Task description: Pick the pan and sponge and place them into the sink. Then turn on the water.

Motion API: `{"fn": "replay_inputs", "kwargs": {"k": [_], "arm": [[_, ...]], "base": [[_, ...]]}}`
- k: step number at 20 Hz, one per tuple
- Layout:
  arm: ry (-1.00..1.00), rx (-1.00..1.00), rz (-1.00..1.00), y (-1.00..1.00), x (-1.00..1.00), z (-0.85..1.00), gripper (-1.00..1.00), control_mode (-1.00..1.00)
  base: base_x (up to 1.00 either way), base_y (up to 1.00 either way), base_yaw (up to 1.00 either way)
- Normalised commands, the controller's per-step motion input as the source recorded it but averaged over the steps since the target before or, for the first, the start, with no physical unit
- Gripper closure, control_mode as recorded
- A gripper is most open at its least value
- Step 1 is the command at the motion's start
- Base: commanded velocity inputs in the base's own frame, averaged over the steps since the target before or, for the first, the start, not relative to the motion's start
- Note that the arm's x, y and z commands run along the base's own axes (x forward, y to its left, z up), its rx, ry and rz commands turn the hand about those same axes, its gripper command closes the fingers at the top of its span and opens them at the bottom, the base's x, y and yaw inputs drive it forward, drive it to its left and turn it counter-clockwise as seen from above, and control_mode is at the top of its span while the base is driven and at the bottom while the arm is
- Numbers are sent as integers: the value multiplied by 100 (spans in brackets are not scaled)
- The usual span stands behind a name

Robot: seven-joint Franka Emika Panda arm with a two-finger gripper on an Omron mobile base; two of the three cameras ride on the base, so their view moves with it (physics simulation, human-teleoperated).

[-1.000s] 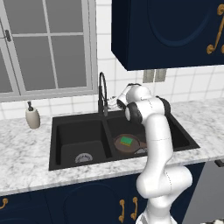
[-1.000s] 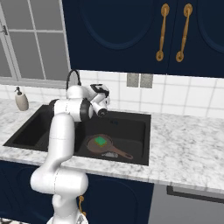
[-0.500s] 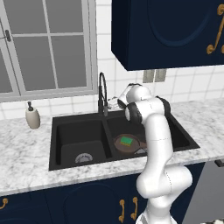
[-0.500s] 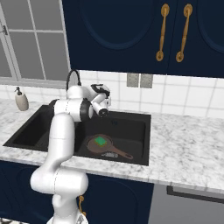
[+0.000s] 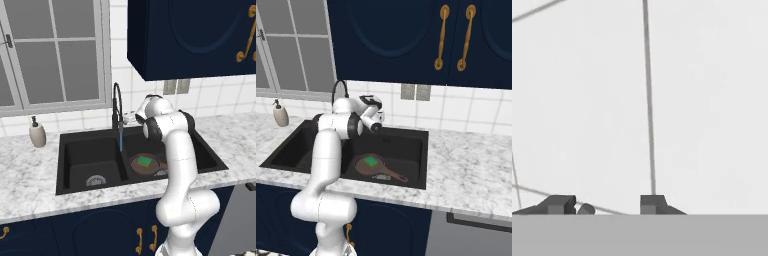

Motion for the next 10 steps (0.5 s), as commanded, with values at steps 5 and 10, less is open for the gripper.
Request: {"fn": "replay_inputs", "kwargs": {"k": [5, 10], "arm": [[-2, 12, 7, -100, -76, -70, 100, -100], [-7, 39, 10, -100, -97, -16, 100, -100]], "base": [[0, 0, 0], [0, 0, 0]]}}
